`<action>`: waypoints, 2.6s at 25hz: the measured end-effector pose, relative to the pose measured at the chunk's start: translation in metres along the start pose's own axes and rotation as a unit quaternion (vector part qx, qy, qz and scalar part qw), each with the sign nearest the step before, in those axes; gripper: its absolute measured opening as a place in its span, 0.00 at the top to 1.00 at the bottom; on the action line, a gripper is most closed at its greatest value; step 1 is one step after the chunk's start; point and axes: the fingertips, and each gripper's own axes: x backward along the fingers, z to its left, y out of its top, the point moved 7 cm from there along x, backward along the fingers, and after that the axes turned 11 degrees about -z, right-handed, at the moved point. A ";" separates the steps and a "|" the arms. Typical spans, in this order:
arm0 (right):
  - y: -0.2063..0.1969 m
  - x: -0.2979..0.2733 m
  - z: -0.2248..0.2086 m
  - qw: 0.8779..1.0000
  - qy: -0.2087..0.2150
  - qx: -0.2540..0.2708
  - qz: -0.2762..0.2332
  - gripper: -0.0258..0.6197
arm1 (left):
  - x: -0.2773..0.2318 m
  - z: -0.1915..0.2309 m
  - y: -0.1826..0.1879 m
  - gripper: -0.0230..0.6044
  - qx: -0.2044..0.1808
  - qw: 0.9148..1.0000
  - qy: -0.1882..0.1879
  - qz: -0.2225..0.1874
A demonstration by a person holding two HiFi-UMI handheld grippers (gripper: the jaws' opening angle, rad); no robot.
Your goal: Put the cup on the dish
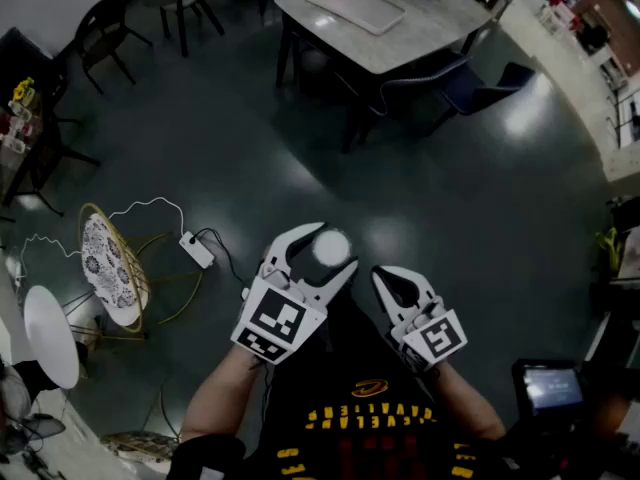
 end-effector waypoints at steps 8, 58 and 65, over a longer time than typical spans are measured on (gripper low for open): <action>0.010 0.046 0.029 1.000 0.006 -0.011 -0.013 0.95 | 0.020 -0.072 0.014 0.54 -0.025 1.000 -0.012 0.006; 0.041 -0.158 0.071 0.978 0.196 0.024 -0.062 0.57 | 0.059 0.051 0.030 0.54 -0.002 0.995 0.096 0.025; 0.042 -0.202 0.081 0.980 0.193 0.030 -0.046 0.57 | 0.075 0.094 0.025 0.54 0.007 0.995 0.102 -0.012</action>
